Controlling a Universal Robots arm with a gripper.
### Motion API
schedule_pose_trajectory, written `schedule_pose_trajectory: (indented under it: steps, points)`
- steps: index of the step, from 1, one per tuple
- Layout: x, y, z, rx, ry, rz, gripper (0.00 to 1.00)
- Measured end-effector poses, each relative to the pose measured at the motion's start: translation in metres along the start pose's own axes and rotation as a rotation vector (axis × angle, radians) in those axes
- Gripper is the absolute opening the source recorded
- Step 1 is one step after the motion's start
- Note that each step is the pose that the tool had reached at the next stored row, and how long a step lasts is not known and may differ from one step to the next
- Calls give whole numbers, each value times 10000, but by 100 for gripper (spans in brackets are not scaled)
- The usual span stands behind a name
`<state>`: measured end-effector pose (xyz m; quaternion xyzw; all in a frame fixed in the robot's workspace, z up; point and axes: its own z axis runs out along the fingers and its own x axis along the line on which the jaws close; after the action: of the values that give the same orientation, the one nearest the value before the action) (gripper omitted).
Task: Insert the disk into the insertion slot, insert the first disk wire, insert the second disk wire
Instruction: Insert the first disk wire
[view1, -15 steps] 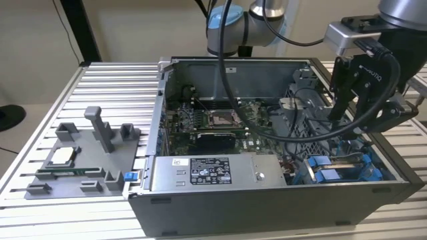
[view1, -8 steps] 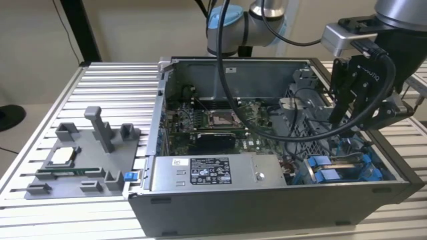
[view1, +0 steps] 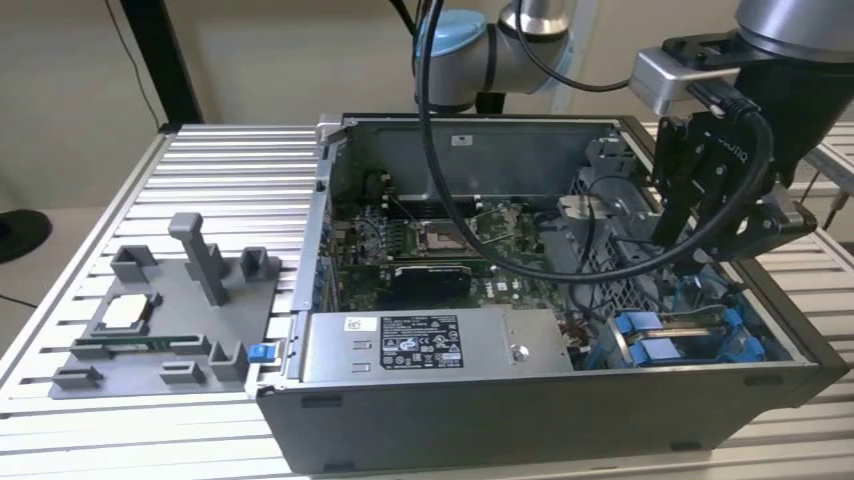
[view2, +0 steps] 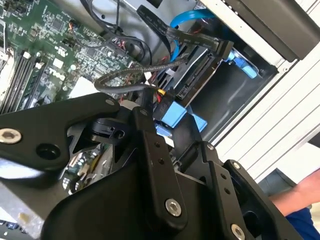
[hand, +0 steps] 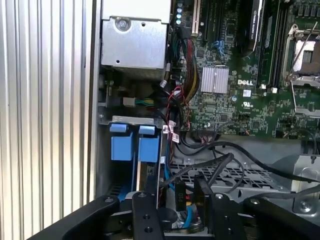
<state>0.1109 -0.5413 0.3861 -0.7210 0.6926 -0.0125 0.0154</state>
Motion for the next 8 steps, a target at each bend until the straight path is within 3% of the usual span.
schedule_pose_trajectory:
  steps: [5, 8]
  points:
    - [-1, 0, 0, 302, -1, -33, 100]
    - [-1, -1, 0, 372, -1, -39, 100]
